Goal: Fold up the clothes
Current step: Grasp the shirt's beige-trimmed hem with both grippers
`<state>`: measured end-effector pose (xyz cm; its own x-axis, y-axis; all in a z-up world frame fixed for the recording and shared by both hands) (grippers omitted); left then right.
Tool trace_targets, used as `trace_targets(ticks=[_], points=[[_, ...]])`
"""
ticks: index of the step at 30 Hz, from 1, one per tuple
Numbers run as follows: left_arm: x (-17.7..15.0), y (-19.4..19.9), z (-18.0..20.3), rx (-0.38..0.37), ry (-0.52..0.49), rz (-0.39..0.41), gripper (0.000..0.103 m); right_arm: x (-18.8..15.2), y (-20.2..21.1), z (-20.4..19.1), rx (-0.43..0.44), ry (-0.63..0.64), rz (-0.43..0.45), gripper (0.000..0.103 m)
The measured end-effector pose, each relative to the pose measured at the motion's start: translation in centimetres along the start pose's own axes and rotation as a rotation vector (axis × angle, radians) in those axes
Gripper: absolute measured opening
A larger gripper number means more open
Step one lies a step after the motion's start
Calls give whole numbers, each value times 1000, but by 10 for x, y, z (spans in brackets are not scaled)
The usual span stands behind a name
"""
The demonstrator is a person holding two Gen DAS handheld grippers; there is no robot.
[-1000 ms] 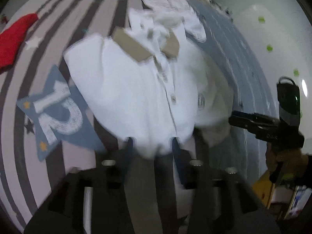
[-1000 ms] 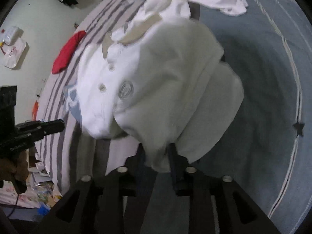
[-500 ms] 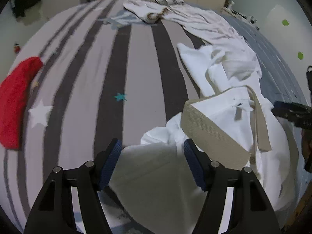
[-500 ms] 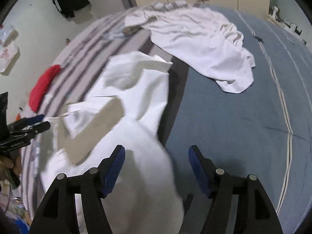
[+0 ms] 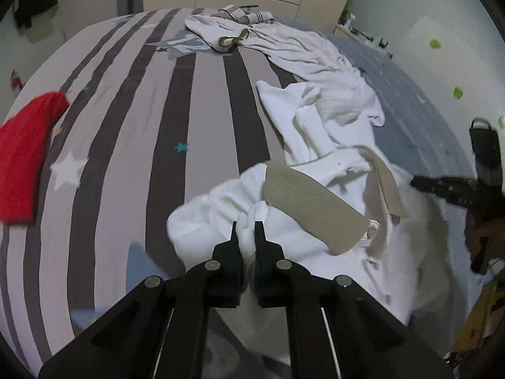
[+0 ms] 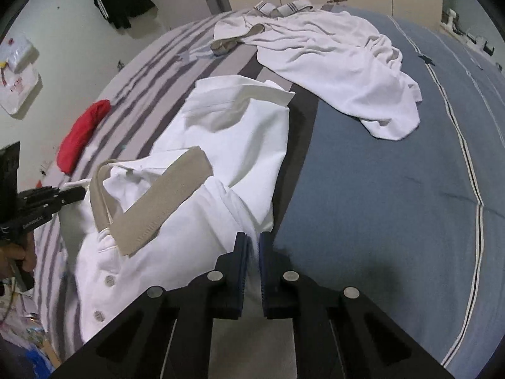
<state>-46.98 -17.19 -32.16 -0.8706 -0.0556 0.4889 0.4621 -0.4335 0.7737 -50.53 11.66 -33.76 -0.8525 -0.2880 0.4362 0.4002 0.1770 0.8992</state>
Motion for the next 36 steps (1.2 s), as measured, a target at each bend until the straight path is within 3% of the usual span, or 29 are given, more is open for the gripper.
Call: trace_targets(ticks=[6,10,15,18,20,23,24,28,29,30,31,34,36], points=[[-55,38,16,-40,34,-46,4,-47,45,-9,42,-14,-17,4],[-94,43,12,-36,92,-96,4,-77,62,-12,61,-21,-39,4],[-103,34,7,-20,85,-99,5,-87,52,-16,13,-14,-46,6],[-100,28,6,-15,77,-86,6,-78,50,-16,-5,6,-24,15],[-100,23,7,-9,66,-90,12,-74,49,-20,-8,42,-6,29],[-101,18,5,-5,66,-94,31,-69,46,-32,-7,134,6,43],[-102,17,5,-7,66,-94,36,-68,44,-35,-7,164,6,44],[-109,5,7,3,26,-115,37,-69,30,-41,-24,226,-6,44],[-111,2,8,5,16,-120,37,-70,27,-42,-29,241,-9,44],[-113,0,10,0,10,-126,27,-70,23,-43,-34,256,-12,44],[-116,-2,12,4,-4,-134,9,-70,20,-44,-38,271,-15,37],[-119,1,18,-1,-17,-128,4,-74,14,-42,-52,273,-42,3],[-115,11,18,-12,12,-91,4,-73,21,-34,-54,214,-38,3]])
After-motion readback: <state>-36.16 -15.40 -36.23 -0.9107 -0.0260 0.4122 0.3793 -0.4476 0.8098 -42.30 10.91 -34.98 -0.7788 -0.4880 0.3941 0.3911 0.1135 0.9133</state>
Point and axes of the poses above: each gripper's, at about its wrist camera, not at the fingertips, and y roughly against the way its jaws point, z to its right, x to its top, the point moved 6 cm from there along -y, roughly the way its jaws point, and after that the axes turned 14 degrees about -x, right-handed, at the moved point
